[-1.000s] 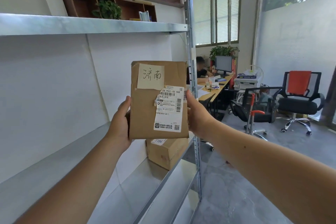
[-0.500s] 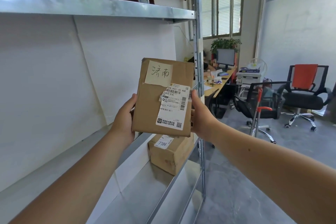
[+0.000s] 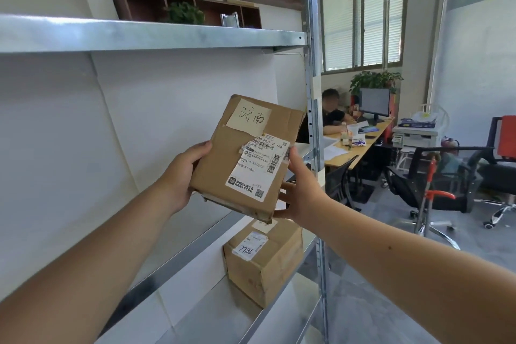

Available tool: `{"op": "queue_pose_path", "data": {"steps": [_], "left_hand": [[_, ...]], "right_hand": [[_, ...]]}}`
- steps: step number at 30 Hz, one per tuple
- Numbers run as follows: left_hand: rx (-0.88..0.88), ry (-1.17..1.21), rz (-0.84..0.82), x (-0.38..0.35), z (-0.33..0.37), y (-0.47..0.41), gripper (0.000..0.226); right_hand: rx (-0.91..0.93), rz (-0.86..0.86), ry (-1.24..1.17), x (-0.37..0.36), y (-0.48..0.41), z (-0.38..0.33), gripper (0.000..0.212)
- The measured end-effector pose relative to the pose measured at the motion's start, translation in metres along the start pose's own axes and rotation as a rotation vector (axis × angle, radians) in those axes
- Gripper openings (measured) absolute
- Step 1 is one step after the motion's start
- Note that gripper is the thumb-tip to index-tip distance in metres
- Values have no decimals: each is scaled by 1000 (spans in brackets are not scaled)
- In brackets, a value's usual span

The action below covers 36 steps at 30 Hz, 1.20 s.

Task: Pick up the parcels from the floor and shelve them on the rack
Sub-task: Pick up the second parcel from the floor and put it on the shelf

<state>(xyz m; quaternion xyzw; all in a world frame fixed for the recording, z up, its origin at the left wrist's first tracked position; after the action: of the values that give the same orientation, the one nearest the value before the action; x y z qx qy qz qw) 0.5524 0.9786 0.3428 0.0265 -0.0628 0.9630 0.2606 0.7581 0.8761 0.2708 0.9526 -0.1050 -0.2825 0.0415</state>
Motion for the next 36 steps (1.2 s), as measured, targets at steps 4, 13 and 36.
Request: {"op": "queue_pose_path", "data": {"steps": [4, 13, 36], "left_hand": [[25, -153, 58, 1, 14, -16, 44], [67, -485, 102, 3, 50, -50, 19], [178, -1382, 46, -49, 21, -99, 64]], "right_hand": [[-44, -4, -60, 0, -3, -1, 84], [-124, 13, -144, -7, 0, -7, 98], [-201, 160, -184, -12, 0, 10, 96]]}}
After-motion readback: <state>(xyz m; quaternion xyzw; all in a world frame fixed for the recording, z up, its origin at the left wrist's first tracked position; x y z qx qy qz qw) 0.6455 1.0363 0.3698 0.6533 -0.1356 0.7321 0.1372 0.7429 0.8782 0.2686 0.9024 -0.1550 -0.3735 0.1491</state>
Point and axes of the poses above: each hand's wrist, its own y-axis away from the middle knuckle, its own x-axis out of the back of the hand, z = x × y, the point moved 5 cm from there along -y, towards the middle knuckle, and after that the axes turned 6 degrees about -z, right-handed, at the moved point
